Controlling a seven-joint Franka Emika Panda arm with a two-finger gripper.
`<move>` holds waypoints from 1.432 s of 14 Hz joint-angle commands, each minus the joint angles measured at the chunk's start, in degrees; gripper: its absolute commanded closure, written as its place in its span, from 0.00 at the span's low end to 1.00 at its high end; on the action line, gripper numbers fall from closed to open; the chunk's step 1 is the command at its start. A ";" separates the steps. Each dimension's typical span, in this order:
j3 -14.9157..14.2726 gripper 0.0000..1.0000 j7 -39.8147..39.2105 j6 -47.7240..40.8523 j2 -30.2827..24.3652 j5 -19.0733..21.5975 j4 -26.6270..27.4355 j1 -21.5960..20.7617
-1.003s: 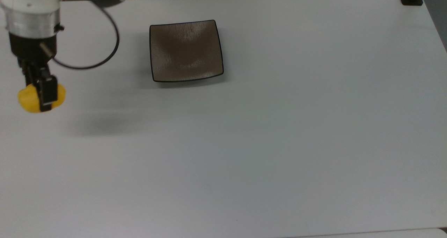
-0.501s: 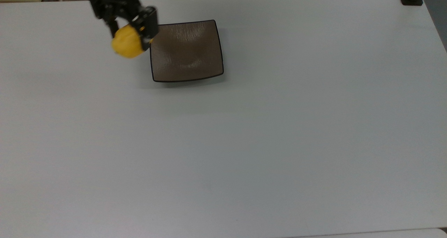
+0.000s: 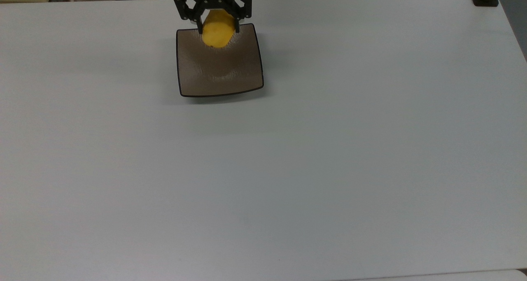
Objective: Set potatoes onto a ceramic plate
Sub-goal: 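Lift the potato and carry it over the brown square plate, then lower the potato onto the plate and open the gripper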
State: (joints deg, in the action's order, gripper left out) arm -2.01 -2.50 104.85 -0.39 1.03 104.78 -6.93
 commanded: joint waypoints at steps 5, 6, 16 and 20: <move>0.08 0.91 -9.27 10.52 -2.68 1.08 15.70 -0.37; 0.08 0.91 -9.27 14.72 -2.68 0.55 18.68 -0.19; -0.01 0.23 -8.93 25.93 0.31 -0.59 24.95 0.95; -0.01 0.00 -8.57 25.58 0.31 -0.59 24.42 0.86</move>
State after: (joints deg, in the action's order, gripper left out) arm -1.91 -10.73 129.57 0.39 0.87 129.05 -6.05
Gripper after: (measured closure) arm 0.167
